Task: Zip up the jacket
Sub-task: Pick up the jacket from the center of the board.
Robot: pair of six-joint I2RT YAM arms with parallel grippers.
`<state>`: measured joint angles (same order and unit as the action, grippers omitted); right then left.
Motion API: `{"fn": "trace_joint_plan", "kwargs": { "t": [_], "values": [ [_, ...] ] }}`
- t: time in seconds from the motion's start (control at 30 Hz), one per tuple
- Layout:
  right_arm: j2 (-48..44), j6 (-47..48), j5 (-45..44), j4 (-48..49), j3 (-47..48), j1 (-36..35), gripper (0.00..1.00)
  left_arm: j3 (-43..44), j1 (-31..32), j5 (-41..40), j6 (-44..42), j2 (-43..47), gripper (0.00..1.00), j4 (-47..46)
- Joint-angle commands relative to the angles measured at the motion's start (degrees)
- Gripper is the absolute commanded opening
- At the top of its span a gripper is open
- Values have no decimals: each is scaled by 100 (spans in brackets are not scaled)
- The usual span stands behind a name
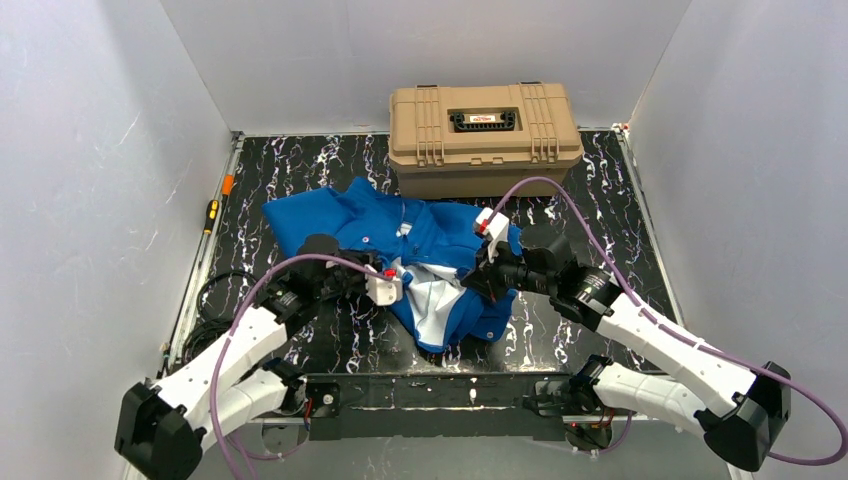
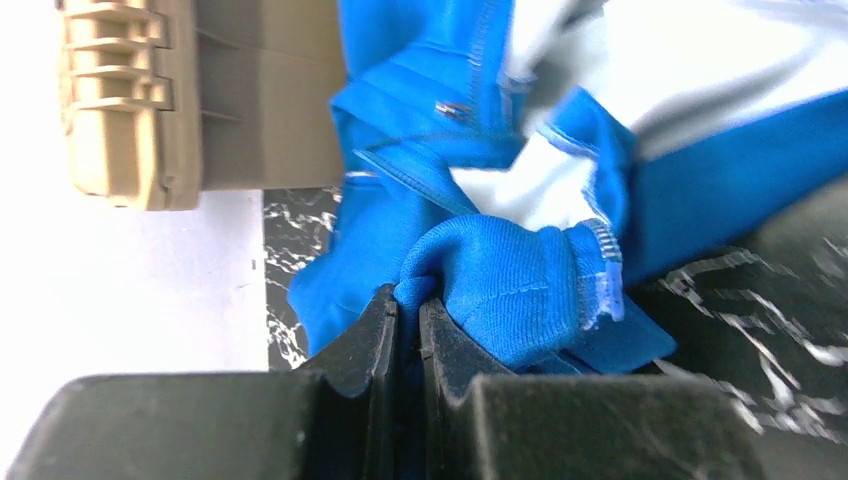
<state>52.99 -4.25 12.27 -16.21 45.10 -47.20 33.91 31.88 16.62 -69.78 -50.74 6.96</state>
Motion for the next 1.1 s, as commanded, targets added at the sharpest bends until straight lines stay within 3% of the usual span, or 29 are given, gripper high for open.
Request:
{"fn": "trace_joint_plan", "kwargs": {
  "t": [0.0,0.07,0.17,0.3,0.4,0.53,0.67,0.77,0.9,1.07],
  "values": [
    [-18,100,-251,373,-1,35,1,532,-56,-888,909,-566,0,-2225],
    [23,115,-247,366,-1,35,1,1103,-289,-977,1176,-927,0,-2960],
    [53,143,-263,368,-22,35,1,1828,-331,-889,1646,-1236,0,-3101],
    [-57,63,-299,447,-132,35,1,800,-56,459,1161,-793,0,-2105],
    [-165,22,-345,372,-193,35,1,130,110,1408,321,-449,0,-661],
    [-296,25,-374,114,-184,35,1,-553,287,1763,-270,-456,0,-84],
    [-387,22,-333,-12,-231,35,1,-319,319,1828,-701,-975,1,473],
    [-413,-5,-267,-35,-288,35,1,-2,332,1960,-855,-1357,14,923],
    [-419,12,-219,-120,-309,35,1,213,605,1926,-425,-1583,36,1094],
    [-496,12,-123,-172,-368,31,1,460,988,1698,853,-1676,45,1059]
  ]
}}
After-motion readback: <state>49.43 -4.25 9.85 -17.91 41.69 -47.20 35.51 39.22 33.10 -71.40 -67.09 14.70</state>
